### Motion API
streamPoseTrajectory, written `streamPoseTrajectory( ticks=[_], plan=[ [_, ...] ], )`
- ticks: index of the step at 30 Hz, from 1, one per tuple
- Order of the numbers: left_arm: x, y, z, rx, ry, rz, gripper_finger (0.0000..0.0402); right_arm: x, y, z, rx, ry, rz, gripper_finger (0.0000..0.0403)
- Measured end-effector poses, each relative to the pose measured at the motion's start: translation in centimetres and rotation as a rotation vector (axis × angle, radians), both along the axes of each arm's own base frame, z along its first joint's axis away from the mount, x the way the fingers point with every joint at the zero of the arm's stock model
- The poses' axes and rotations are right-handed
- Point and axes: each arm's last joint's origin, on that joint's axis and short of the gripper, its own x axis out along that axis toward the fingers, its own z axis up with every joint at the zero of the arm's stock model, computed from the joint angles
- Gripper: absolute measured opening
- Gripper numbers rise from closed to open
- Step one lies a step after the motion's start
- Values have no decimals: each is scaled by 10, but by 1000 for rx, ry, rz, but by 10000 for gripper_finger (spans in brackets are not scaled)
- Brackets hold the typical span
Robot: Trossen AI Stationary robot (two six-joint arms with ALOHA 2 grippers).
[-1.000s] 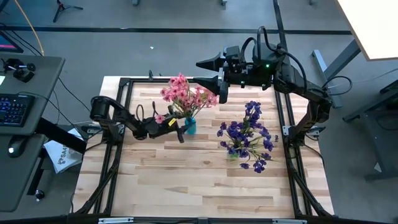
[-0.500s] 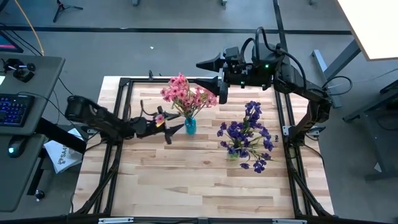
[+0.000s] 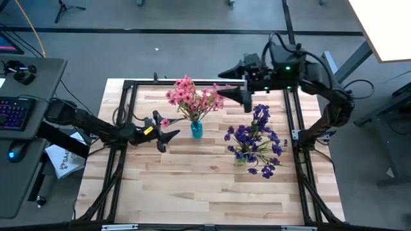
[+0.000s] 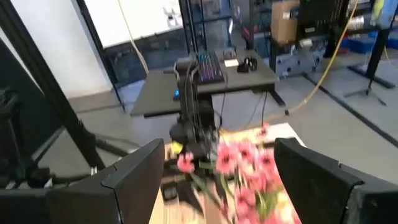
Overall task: Sort flowers into vase by color
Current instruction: Return to Home Position
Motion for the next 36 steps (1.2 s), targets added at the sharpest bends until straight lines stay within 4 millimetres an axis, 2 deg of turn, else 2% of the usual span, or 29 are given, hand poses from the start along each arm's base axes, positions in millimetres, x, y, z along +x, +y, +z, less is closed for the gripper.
streamPoseTrajectory(
  ticks=[5,14,19,24,28,36],
  plan=[
    [-8,0,15,-63,-104,-12,228,-28,2,3,4,70,-6,298],
    [-17,2,29,-148,-218,-27,228,-74,5,-1,8,233,-15,298],
    [-23,5,35,-175,-265,39,227,-102,5,-5,-13,338,-89,298],
    [-27,6,38,-194,-292,85,227,-130,6,-10,-1,371,-153,298],
    [-25,7,46,-204,-319,97,227,-150,6,-35,35,406,-216,298],
    [-21,6,73,-131,-370,122,227,-197,10,-115,211,295,-281,298]
  ],
)
